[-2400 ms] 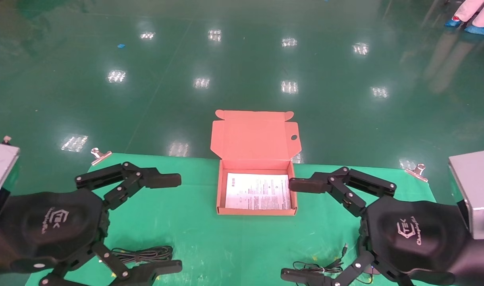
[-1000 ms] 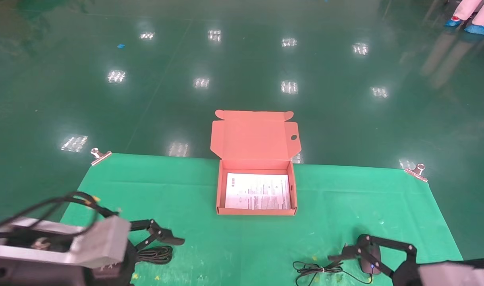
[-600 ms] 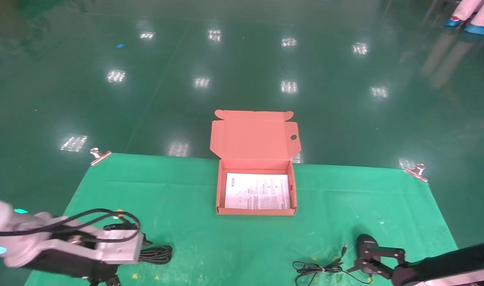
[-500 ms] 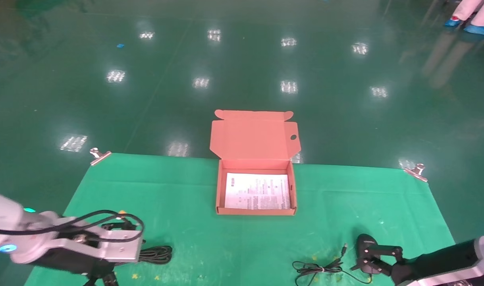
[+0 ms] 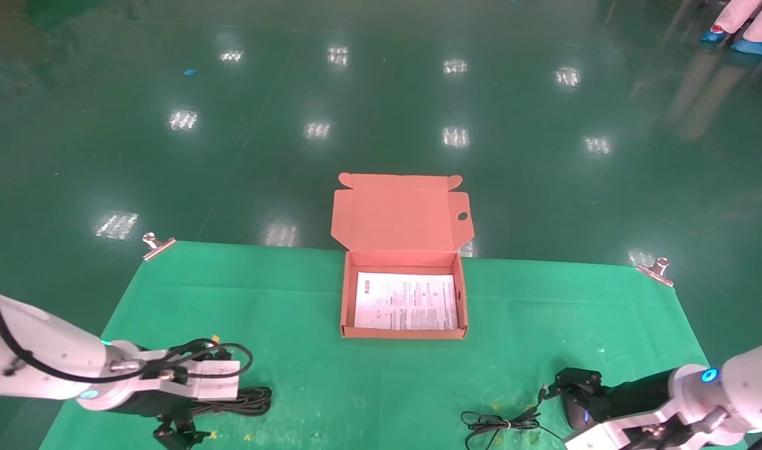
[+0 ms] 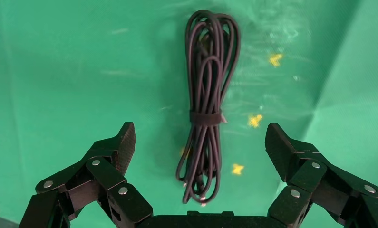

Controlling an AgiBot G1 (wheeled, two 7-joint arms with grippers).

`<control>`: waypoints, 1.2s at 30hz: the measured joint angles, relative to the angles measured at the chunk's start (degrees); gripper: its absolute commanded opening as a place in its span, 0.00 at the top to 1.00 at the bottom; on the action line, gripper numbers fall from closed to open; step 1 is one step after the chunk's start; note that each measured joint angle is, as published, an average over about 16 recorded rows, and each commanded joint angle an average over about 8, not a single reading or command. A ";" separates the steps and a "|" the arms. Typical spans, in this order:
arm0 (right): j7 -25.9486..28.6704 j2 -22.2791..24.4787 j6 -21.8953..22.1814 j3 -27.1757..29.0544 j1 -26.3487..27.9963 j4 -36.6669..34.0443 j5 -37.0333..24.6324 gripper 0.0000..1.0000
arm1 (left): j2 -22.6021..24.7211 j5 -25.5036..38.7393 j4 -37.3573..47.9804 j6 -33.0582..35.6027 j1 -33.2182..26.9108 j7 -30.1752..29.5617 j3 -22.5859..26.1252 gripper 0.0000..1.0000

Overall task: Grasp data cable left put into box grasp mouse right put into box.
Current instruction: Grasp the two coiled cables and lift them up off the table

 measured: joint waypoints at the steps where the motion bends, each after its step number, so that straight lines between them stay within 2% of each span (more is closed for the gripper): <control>1: -0.11 -0.57 0.86 -0.13 -0.36 -0.77 -0.44 0.00 | 0.18 0.62 0.28 -0.72 0.38 -0.67 0.03 0.00; 7: -1.22 -4.30 5.22 -0.68 -2.00 -6.36 -1.92 0.00 | 0.93 2.63 2.36 -4.21 2.20 -3.51 -0.20 0.00; 13: -3.10 -8.21 8.67 -1.22 -2.83 -12.53 -2.88 0.00 | 1.67 2.76 5.51 -6.82 3.09 -3.94 -0.63 0.00; 14: -3.40 -8.77 9.13 -1.30 -2.91 -13.44 -3.02 0.00 | 1.77 2.70 6.00 -7.16 3.15 -3.89 -0.71 0.04; 16: -4.06 -9.94 10.09 -1.51 -3.06 -15.30 -3.38 0.00 | 1.99 2.63 6.97 -7.86 3.26 -3.70 -0.82 0.26; 17: -4.35 -10.47 10.53 -1.60 -3.13 -16.14 -3.55 0.06 | 2.09 2.61 7.40 -8.19 3.30 -3.57 -0.87 0.39; 21: -5.28 -12.07 11.99 -1.90 -3.33 -18.75 -4.15 0.56 | 2.41 2.65 8.67 -9.25 3.43 -3.06 -0.94 0.89; 22: -5.44 -12.35 12.26 -1.96 -3.36 -19.21 -4.28 0.68 | 2.48 2.67 8.89 -9.45 3.46 -2.98 -0.95 0.98; 24: -5.68 -12.78 12.69 -2.05 -3.42 -19.89 -4.48 0.93 | 2.56 2.68 9.23 -9.76 3.50 -2.89 -0.99 1.00; 25: -5.76 -12.93 12.84 -2.08 -3.44 -20.12 -4.55 1.00 | 2.59 2.66 9.35 -9.88 3.53 -2.88 -1.02 1.00; 36: -5.78 -12.93 12.87 -2.07 -3.46 -20.13 -4.56 1.00 | 2.58 2.60 9.37 -9.92 3.55 -2.86 -1.06 1.00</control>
